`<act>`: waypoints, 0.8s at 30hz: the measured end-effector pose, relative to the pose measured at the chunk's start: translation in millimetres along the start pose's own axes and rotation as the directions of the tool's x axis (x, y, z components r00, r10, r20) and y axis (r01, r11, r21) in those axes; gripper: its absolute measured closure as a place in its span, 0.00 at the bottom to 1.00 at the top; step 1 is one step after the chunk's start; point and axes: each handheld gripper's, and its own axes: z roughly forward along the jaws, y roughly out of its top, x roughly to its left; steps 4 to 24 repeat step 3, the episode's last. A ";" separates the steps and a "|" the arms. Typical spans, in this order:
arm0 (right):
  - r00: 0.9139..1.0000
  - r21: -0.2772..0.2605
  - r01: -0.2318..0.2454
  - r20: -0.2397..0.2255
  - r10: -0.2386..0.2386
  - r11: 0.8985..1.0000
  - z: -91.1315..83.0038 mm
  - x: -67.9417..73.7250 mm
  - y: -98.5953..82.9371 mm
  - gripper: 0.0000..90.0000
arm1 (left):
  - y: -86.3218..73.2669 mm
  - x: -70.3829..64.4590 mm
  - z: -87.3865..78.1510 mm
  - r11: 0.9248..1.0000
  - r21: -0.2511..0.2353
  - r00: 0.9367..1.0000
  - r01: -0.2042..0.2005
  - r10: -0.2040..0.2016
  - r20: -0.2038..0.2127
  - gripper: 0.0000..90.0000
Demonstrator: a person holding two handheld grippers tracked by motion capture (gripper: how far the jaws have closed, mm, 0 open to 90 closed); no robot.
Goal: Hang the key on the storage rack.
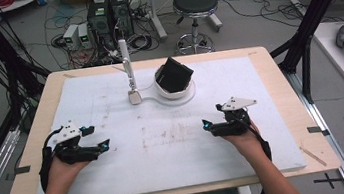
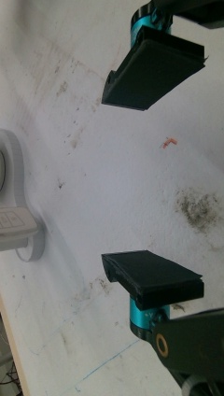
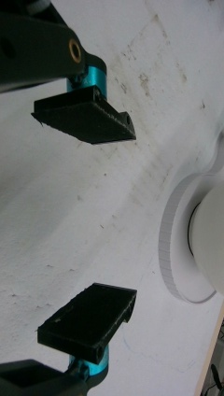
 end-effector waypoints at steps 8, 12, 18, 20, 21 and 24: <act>1.000 0.005 0.003 -0.002 -0.003 1.000 0.5 0.3 0.0 0.23 | -0.1 0.0 0.4 1.000 0.001 1.000 0.001 -0.001 0.002 0.22; 1.000 0.005 0.003 -0.002 -0.003 1.000 0.5 0.3 0.0 0.23 | -0.1 0.0 0.4 1.000 0.001 1.000 0.001 -0.001 0.002 0.22; 1.000 0.005 0.003 -0.002 -0.003 1.000 0.5 0.3 0.0 0.23 | -0.1 0.0 0.4 1.000 0.001 1.000 0.001 -0.001 0.002 0.22; 1.000 0.005 0.003 -0.002 -0.003 1.000 0.5 0.3 0.0 0.23 | -0.1 0.0 0.4 1.000 0.001 1.000 0.001 -0.001 0.002 0.22; 1.000 0.005 0.003 -0.002 -0.003 1.000 0.5 0.3 0.0 0.23 | -0.1 0.0 0.4 1.000 0.001 1.000 0.001 -0.001 0.002 0.22; 1.000 0.005 0.003 -0.002 -0.003 1.000 0.5 0.3 0.0 0.23 | -0.1 0.0 0.4 1.000 0.001 1.000 0.001 -0.001 0.002 0.22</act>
